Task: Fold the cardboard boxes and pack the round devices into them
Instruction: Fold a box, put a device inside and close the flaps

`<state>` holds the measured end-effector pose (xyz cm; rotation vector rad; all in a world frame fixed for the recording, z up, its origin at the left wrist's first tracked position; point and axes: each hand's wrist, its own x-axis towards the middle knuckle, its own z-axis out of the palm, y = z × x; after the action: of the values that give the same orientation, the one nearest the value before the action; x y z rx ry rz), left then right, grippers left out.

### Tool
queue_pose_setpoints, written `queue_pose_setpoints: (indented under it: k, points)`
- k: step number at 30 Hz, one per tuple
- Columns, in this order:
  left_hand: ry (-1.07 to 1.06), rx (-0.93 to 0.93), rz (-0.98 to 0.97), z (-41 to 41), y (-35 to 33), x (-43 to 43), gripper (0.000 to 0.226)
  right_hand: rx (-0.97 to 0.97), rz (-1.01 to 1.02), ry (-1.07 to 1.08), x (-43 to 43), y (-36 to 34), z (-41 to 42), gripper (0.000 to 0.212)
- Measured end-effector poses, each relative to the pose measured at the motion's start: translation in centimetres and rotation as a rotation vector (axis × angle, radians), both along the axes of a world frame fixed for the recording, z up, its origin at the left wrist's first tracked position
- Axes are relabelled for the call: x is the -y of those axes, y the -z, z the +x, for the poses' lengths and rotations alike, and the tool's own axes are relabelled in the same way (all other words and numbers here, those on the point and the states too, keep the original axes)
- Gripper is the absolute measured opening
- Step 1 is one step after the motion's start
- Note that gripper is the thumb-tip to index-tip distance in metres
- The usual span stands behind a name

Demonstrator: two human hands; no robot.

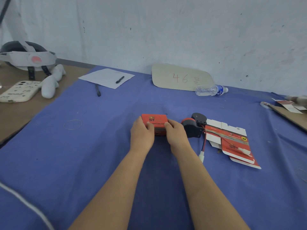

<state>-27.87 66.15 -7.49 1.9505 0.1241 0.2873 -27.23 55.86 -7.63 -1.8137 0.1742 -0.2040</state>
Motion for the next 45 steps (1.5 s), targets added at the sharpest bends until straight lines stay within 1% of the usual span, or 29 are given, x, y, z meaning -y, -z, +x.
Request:
queue_pose_setpoints:
  k: [2, 4, 5, 7, 9, 10, 12, 14, 16, 18, 19, 22, 24, 25, 27, 28, 29, 30, 32, 34, 36, 38, 40, 42, 43, 45]
  points:
    - [0.009, -0.023, 0.005, -0.1, -0.1, 0.1, 0.026, -0.015, -0.012, 0.003, -0.2, -0.2, -0.1, 0.030]
    - [0.020, -0.061, -0.050, -0.5, -0.5, 0.1, 0.029, -0.025, 0.033, 0.007, -0.3, -0.7, -0.6, 0.028]
    - [0.023, -0.074, -0.114, -0.6, -0.8, 0.1, 0.030, -0.030, 0.075, 0.011, -0.5, -1.0, -1.0, 0.028]
    - [0.026, -0.052, -0.306, -1.1, -1.5, 0.2, 0.025, -0.015, 0.190, -0.004, -0.8, -1.7, -1.9, 0.032]
    - [0.032, -0.008, -0.464, -1.9, -2.3, 0.7, 0.032, 0.026, 0.344, -0.005, -0.7, -2.9, -2.8, 0.033]
    - [0.037, 0.014, -0.513, -2.4, -2.8, 1.3, 0.035, 0.064, 0.370, 0.022, -0.1, -3.7, -3.2, 0.033]
    - [0.078, 0.079, -0.596, -3.5, -4.1, 3.3, 0.037, 0.163, 0.270, 0.114, 1.8, -5.7, -4.3, 0.033]
    - [0.180, 0.141, -0.632, -4.7, -6.1, 6.7, 0.036, 0.232, 0.205, 0.232, 5.0, -7.5, -6.3, 0.033]
    - [0.308, 0.190, -0.588, -6.4, -8.6, 11.7, 0.034, 0.278, 0.221, 0.379, 9.6, -9.4, -9.3, 0.033]
    - [0.453, 0.216, -0.563, -8.8, -10.9, 17.6, 0.031, 0.346, 0.241, 0.575, 14.8, -11.5, -13.4, 0.031]
    - [0.534, 0.214, -0.567, -10.5, -11.9, 20.7, 0.029, 0.379, 0.219, 0.688, 17.3, -12.6, -15.9, 0.030]
    - [0.796, 0.152, -0.568, -17.1, -13.8, 29.9, 0.022, 0.415, 0.007, 1.016, 24.5, -15.0, -24.5, 0.034]
    - [0.993, 0.092, -0.469, -22.1, -14.3, 34.9, 0.029, 0.362, -0.088, 1.181, 28.2, -15.9, -30.4, 0.036]
    - [1.119, 0.062, -0.402, -24.6, -14.4, 36.8, 0.032, 0.306, -0.123, 1.262, 29.7, -16.1, -33.2, 0.037]
    - [1.354, -0.006, -0.257, -28.9, -14.5, 39.2, 0.040, 0.091, -0.206, 1.439, 31.6, -16.4, -37.7, 0.041]
    - [1.437, -0.048, -0.199, -30.4, -14.6, 39.9, 0.046, -0.003, -0.263, 1.505, 32.0, -16.5, -39.2, 0.044]
    - [1.490, -0.088, -0.161, -31.4, -14.7, 40.4, 0.051, -0.055, -0.319, 1.551, 32.1, -16.4, -40.1, 0.047]
    - [1.506, -0.108, -0.149, -31.9, -14.9, 40.8, 0.055, -0.062, -0.373, 1.579, 32.1, -16.3, -40.4, 0.048]
    - [1.451, -0.114, -0.207, -31.6, -15.3, 40.9, 0.056, 0.025, -0.469, 1.579, 31.5, -16.0, -39.6, 0.048]
    - [1.340, -0.113, -0.345, -29.9, -15.5, 40.2, 0.053, 0.214, -0.492, 1.471, 30.6, -15.5, -37.1, 0.044]
    - [1.182, -0.107, -0.462, -27.1, -15.1, 38.6, 0.046, 0.407, -0.351, 1.246, 29.0, -15.0, -33.7, 0.037]
    - [0.991, -0.099, -0.501, -23.7, -14.2, 36.5, 0.037, 0.472, -0.223, 1.050, 27.0, -14.2, -30.0, 0.029]
    - [0.800, -0.094, -0.438, -19.9, -12.8, 33.9, 0.033, 0.426, -0.119, 0.891, 25.5, -12.5, -26.2, 0.025]
    - [0.637, -0.093, -0.359, -16.0, -11.0, 30.8, 0.036, 0.303, -0.030, 0.736, 23.8, -10.2, -22.4, 0.025]
    - [0.564, -0.084, -0.301, -14.0, -10.0, 29.3, 0.037, 0.221, -0.036, 0.677, 22.9, -9.1, -20.6, 0.027]
    - [0.433, -0.073, -0.145, -10.3, -8.0, 26.3, 0.041, 0.067, -0.121, 0.574, 21.5, -6.9, -17.5, 0.030]
